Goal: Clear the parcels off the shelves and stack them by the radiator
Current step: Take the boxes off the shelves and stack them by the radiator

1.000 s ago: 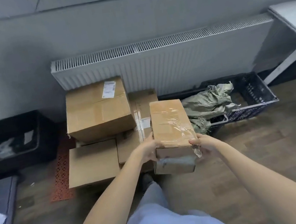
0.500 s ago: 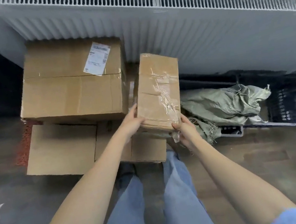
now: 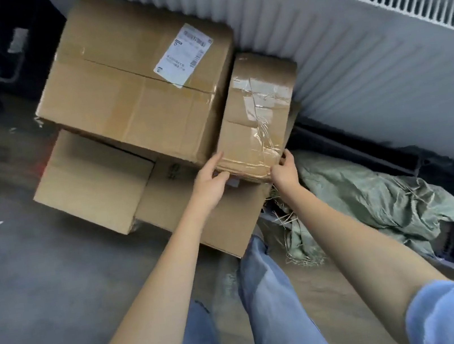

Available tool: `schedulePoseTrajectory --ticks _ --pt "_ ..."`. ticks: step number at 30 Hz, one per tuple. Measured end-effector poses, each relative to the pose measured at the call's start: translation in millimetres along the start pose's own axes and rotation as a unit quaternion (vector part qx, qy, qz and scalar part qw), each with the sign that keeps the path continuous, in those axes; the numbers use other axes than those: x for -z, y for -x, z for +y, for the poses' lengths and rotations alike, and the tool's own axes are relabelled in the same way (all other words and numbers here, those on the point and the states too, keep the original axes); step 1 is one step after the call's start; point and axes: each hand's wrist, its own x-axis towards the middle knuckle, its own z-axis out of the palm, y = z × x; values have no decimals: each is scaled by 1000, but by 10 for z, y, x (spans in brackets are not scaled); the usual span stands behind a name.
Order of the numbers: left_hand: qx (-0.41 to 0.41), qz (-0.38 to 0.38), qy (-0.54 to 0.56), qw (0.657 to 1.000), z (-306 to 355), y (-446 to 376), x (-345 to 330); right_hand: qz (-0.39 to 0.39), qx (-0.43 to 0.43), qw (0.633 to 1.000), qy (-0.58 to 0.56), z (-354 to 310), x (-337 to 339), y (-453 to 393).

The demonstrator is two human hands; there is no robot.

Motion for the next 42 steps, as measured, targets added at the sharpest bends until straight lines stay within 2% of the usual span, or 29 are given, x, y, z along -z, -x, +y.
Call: schedulePoseTrajectory --ticks 3,8,10,15,18,20,22,24,27,33,37,40,42 --pt "18 16 -46 999 25 430 328 -24 96 983 151 -249 -15 549" --pt "-2 70 -108 992 -37 1396 1188 -136 245 903 327 -562 -461 1807" --pt "-6 100 -117 988 -125 1775 1489 -155 268 876 370 -587 -688 2243" --pt "-1 215 -103 971 -1105 3636 2769 -307 350 759 455 -124 -1826 4078" --pt "48 339 -59 938 -2001 5065 3373 -399 391 678 478 415 -2512 5190" --pt "82 419 -22 904 -2564 6014 3632 -461 371 642 488 825 -2956 5888" --pt "100 479 20 872 -3041 6809 3785 -510 389 572 511 1231 -3263 6570" --pt "102 527 62 841 -3416 7412 3870 -551 392 511 530 1612 -3537 7147" --pt "100 577 125 801 -3933 7987 3966 -581 404 456 541 2054 -3933 7880" --pt "112 579 183 786 -4884 8539 4578 -589 440 412 538 2605 -5028 8810" --pt "117 604 191 765 -5310 8947 5501 -578 429 444 533 2757 -5920 9303" --pt "119 598 180 772 -5448 9295 6230 -582 402 466 531 2724 -6527 9843" --pt "121 618 168 758 -5611 9512 6681 -590 403 474 515 2730 -6938 10298"
